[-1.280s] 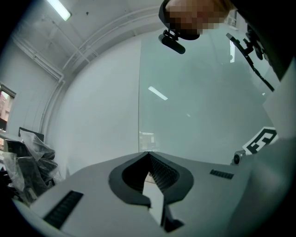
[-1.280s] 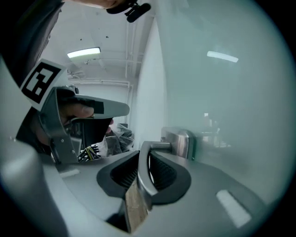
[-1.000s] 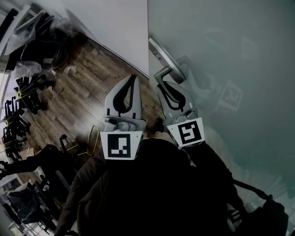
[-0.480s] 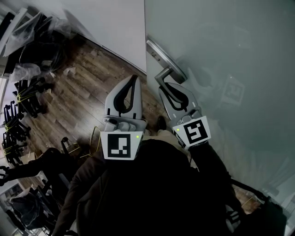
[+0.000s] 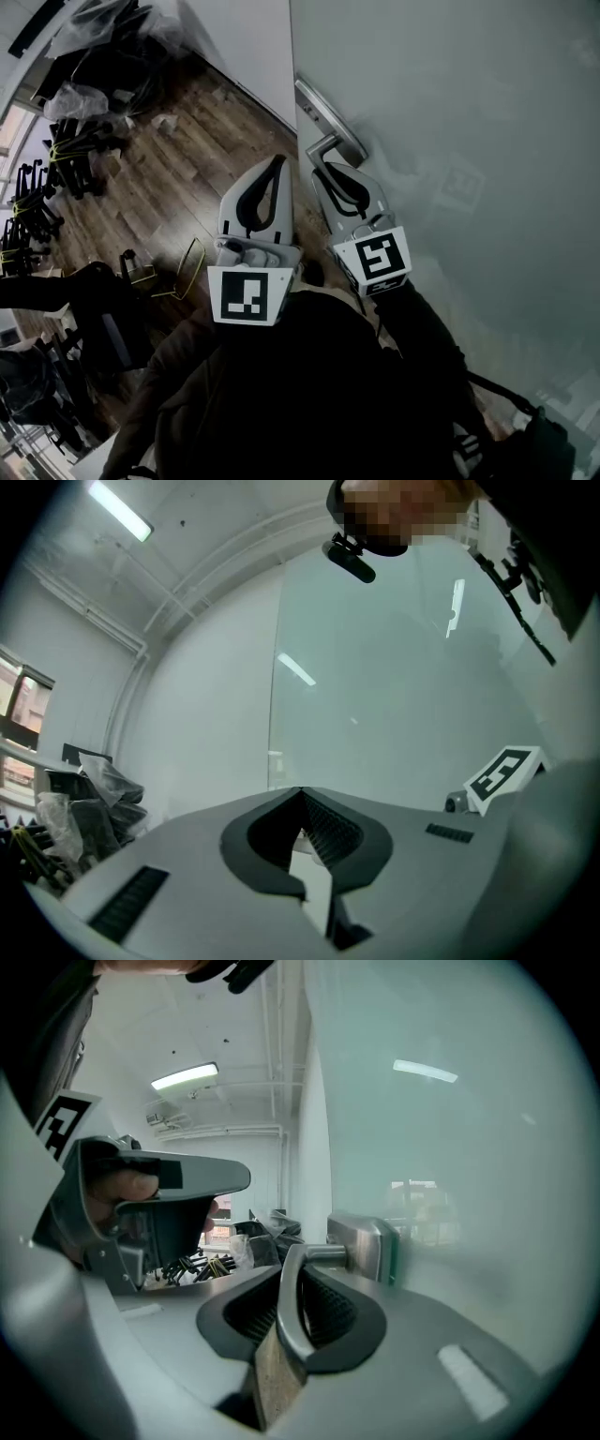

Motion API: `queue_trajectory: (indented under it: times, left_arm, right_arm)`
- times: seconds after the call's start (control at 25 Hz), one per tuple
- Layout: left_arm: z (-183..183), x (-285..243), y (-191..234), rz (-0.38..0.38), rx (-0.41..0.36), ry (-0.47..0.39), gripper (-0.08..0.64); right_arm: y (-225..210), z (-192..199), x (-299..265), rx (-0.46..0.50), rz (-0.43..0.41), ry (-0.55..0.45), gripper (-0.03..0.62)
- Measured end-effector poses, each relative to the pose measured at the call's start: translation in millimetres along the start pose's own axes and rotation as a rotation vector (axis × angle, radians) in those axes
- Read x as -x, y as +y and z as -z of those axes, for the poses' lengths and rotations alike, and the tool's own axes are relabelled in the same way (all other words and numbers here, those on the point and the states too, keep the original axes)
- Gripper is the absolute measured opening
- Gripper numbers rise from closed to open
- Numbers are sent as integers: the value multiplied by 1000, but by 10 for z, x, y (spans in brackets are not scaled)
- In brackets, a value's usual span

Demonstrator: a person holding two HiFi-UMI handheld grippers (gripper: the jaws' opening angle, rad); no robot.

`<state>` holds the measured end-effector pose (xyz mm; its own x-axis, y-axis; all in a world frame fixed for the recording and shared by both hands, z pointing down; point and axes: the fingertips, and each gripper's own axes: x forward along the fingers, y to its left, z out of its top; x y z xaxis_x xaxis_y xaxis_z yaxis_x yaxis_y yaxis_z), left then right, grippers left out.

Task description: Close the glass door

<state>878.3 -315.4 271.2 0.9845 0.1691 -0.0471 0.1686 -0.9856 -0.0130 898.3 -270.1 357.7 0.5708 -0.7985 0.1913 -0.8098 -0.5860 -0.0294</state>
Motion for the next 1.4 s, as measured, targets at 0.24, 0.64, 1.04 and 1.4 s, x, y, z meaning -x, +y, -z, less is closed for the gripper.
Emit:
queue_trajectory:
  times: [0.24, 0.64, 1.04, 1.4]
  left_arm:
    - [41, 758, 67, -76, -6, 22, -3]
    - [68, 1492, 463, -156, 2, 16, -3]
    - [21, 2363, 535, -203, -13, -4, -3]
    - [-84, 3443, 370, -346, 8, -17, -3]
  right_arm:
    - [563, 54, 103, 32, -62, 11, 63]
    - [1319, 108, 187, 47, -148, -3, 63]
    - [2186, 201, 503, 65, -222, -15, 63]
    - [3124, 207, 878, 83, -302, -14, 63]
